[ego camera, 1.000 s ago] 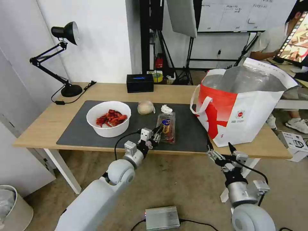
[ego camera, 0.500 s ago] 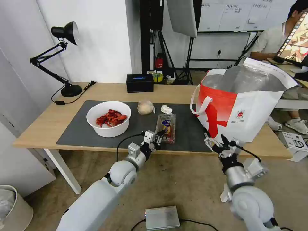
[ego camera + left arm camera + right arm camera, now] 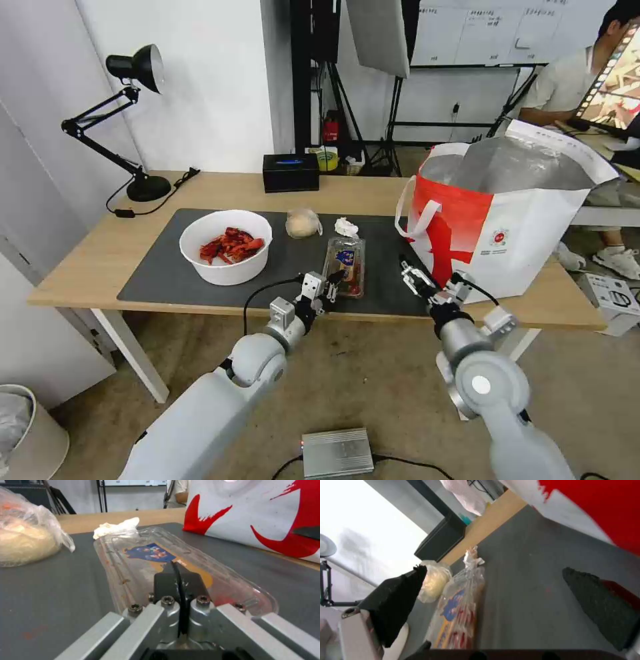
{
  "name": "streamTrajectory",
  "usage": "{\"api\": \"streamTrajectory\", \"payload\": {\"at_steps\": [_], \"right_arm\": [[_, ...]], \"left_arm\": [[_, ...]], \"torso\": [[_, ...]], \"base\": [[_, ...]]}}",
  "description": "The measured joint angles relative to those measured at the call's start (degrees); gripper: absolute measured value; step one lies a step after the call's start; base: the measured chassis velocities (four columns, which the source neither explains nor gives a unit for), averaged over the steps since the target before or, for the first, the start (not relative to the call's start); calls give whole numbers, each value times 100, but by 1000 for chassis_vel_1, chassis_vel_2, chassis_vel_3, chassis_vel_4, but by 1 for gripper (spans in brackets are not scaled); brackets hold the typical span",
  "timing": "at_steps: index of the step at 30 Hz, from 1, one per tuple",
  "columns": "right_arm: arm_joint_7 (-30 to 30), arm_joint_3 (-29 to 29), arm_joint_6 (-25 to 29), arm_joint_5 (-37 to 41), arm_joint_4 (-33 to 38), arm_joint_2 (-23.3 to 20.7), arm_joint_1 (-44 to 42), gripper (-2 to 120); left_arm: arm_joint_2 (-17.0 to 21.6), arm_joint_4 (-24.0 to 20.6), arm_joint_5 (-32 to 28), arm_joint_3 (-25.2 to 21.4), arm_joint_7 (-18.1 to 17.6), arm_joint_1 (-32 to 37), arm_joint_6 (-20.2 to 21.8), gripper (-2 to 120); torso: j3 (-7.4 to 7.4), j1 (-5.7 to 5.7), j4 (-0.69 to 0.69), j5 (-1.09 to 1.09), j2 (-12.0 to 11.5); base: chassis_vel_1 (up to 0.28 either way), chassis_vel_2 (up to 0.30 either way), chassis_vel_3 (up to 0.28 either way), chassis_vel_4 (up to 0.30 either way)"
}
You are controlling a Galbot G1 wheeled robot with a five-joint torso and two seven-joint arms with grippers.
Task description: Pick up the trash from the table and place it into the takeout bag.
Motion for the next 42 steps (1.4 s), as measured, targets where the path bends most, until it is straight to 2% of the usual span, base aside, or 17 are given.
{"api": "streamTrajectory", "payload": {"at_steps": [8,17,22,28,33,42], "right_arm": [[196,-183,-179,454,-360,151,589,100],[195,-375,-240,483,-683,351,833,100],[260,-499,-310,475,-914,602,1020,100],[541,-545,-562,641,-1006,706,1166,100],[980,-505,-988,1179,-988,733,1281,100],[1071,-455,-1050,1438,-1125,828,1400,100]], "left_arm": [[-95,86,-12,2,-20,-7,-4,0],[-95,122,-17,-29,-33,7,-17,0],[-106,117,-23,-74,-44,34,-18,0],[-108,103,-23,-110,-43,65,-18,0],[-106,77,-22,-138,-43,107,-18,0],[-106,54,-18,-140,-44,125,-16,0]], "torso": [[0,0,0,0,0],[0,0,0,0,0],[0,0,0,0,0],[0,0,0,0,0],[0,0,0,0,0],[0,0,0,0,0]], "base": [[0,0,0,0],[0,0,0,0],[0,0,0,0],[0,0,0,0],[0,0,0,0],[0,0,0,0]]}}
